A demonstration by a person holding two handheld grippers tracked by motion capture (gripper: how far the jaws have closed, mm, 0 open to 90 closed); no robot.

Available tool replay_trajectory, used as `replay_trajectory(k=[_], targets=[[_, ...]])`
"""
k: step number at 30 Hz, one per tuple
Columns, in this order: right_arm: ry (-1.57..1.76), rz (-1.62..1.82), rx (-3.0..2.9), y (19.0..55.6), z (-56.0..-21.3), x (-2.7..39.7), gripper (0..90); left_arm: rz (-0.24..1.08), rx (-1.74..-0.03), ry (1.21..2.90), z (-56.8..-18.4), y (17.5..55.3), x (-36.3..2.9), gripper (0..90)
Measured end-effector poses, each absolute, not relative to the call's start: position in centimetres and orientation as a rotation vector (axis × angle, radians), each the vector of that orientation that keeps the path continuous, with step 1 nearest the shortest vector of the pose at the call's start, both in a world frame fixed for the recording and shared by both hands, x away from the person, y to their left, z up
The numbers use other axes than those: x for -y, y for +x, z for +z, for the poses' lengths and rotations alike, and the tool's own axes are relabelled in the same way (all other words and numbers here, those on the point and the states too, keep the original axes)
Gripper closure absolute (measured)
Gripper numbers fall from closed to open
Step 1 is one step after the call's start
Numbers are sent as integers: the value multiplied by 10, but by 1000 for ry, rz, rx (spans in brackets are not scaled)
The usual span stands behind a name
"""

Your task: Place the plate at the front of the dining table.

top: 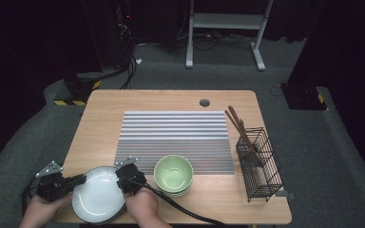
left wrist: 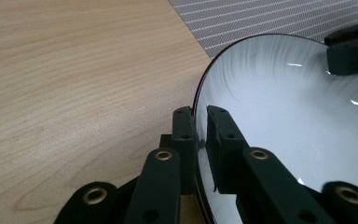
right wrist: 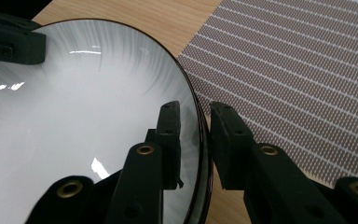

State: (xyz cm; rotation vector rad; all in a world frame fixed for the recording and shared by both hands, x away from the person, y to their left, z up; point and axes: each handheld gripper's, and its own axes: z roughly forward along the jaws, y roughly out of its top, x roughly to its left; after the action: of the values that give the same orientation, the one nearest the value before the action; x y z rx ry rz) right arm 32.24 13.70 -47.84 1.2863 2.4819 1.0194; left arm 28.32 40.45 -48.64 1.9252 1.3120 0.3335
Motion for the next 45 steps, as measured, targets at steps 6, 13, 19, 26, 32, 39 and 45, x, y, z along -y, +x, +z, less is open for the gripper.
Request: replay_trajectory(k=[6,13,19,26,32,39,45], targets=[[1345,1024,-2492,316,-478,-130,701,349,-1307,1910,-485,283,-407,831],[1417,1026,-2509,312,-476,-125,683,375,-1304,1899,-482,283,-408,834],[1497,1025,-2532,311,-475,-124,648,390,-1313,1895,-482,283,-408,832],[1559,1026,-2558,312,-473,-123,611,390,-1313,1882,-482,284,-409,834],[1584,1017,-2566,310,-470,-122,587,392,-1311,1880,-482,284,-409,834],[1541,1046,-2581,306,-464,-127,593,396,-1310,1882,-482,284,-409,833],[1579,1025,-2601,309,-468,-129,600,403,-1315,1870,-482,283,-410,833]])
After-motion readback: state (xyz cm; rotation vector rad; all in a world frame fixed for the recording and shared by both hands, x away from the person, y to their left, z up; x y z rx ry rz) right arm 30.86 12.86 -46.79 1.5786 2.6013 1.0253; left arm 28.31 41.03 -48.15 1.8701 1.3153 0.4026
